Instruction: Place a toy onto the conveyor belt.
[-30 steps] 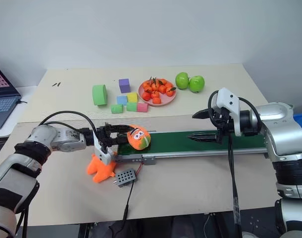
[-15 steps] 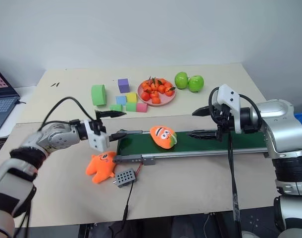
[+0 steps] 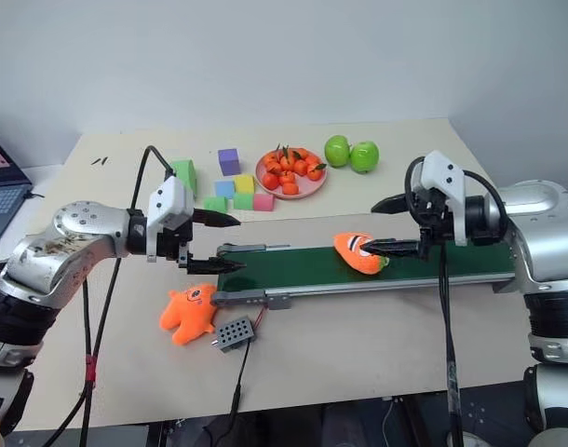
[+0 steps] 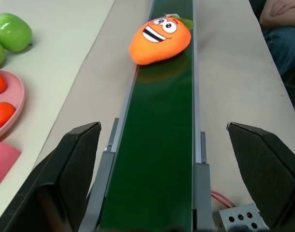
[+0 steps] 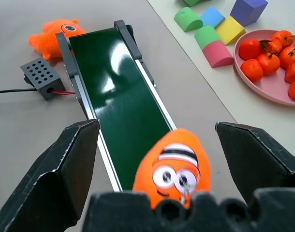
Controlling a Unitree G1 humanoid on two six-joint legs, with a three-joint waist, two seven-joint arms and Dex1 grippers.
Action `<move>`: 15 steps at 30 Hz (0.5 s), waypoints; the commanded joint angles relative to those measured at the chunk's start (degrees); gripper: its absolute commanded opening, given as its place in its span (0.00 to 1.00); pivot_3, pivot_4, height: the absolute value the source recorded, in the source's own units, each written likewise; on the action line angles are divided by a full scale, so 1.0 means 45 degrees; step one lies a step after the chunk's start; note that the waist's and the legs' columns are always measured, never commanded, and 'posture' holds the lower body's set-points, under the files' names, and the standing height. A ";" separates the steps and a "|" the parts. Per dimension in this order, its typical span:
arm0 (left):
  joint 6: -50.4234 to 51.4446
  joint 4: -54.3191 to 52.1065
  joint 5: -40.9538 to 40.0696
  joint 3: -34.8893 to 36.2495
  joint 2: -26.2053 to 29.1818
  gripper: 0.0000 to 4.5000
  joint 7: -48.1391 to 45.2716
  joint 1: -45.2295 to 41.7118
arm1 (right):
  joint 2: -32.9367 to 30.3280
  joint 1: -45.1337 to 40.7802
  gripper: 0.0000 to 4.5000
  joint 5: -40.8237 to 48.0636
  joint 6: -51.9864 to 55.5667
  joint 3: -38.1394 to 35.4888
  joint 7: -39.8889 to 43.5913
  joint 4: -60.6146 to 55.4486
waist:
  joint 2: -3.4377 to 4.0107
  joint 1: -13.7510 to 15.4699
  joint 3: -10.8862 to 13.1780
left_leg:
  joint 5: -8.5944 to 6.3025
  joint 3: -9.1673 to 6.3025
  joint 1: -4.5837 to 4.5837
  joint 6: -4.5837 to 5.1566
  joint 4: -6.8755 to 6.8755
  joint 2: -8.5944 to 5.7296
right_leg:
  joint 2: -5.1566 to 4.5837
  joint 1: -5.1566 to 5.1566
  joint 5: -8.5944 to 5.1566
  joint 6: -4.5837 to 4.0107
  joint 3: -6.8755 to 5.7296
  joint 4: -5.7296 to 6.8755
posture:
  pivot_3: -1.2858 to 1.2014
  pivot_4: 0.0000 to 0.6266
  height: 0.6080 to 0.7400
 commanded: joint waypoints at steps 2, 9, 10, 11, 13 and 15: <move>0.0850 -0.0313 -0.0173 0.1145 -0.0803 0.99 0.0592 -0.0519 | -0.0108 -0.0224 1.00 0.0630 0.0276 -0.0845 -0.0313 -0.0764 | -0.0001 0.0107 0.0001 | 0.0000 0.0000 -0.0003 -0.0001 0.0000 -0.0001 | -0.0001 -0.0001 0.0001 0.0000 0.0000 -0.0003 | 0.52 0.24 1.00; 0.1720 -0.0384 -0.0318 0.1824 -0.1323 0.99 0.0409 -0.0496 | -0.0088 -0.0086 1.00 0.0952 0.0499 -0.1038 -0.0622 -0.1116 | -0.0001 0.0155 0.0001 | -0.0001 0.0001 -0.0003 -0.0002 0.0001 -0.0002 | -0.0002 0.0000 0.0001 -0.0001 0.0004 -0.0004 | 0.52 0.24 1.00; 0.1848 -0.0425 -0.0381 0.1923 -0.1449 0.99 0.0458 -0.0559 | -0.0096 -0.0060 1.00 0.1040 0.0550 -0.1098 -0.0678 -0.1170 | -0.0001 0.0155 0.0001 | -0.0001 0.0001 -0.0002 -0.0002 0.0001 -0.0001 | -0.0002 0.0000 0.0001 -0.0001 0.0003 -0.0004 | 0.52 0.24 1.00; 0.1947 -0.0423 -0.0376 0.2004 -0.1581 0.99 0.0514 -0.0633 | -0.0110 -0.0040 1.00 0.1096 0.0575 -0.1123 -0.0729 -0.1207 | -0.0001 0.0156 0.0001 | -0.0001 0.0001 -0.0003 -0.0003 0.0000 -0.0001 | -0.0002 0.0000 0.0001 -0.0001 0.0003 -0.0005 | 0.52 0.24 1.00; 0.2012 -0.0399 -0.0301 0.2097 -0.1792 0.99 0.0557 -0.0758 | -0.0154 0.0036 1.00 0.1187 0.0621 -0.1170 -0.0804 -0.1301 | -0.0003 0.0162 0.0002 | -0.0001 0.0001 -0.0003 -0.0003 0.0001 -0.0002 | -0.0002 0.0001 0.0001 -0.0001 0.0004 -0.0005 | 0.52 0.24 1.00; 0.2057 -0.0306 -0.0201 0.2150 -0.1959 0.99 0.0556 -0.0873 | -0.0174 0.0097 1.00 0.1219 0.0656 -0.1203 -0.0854 -0.1374 | -0.0003 0.0165 0.0002 | -0.0001 0.0001 -0.0004 -0.0003 0.0002 -0.0002 | -0.0003 0.0001 0.0002 -0.0001 0.0004 -0.0005 | 0.52 0.24 1.00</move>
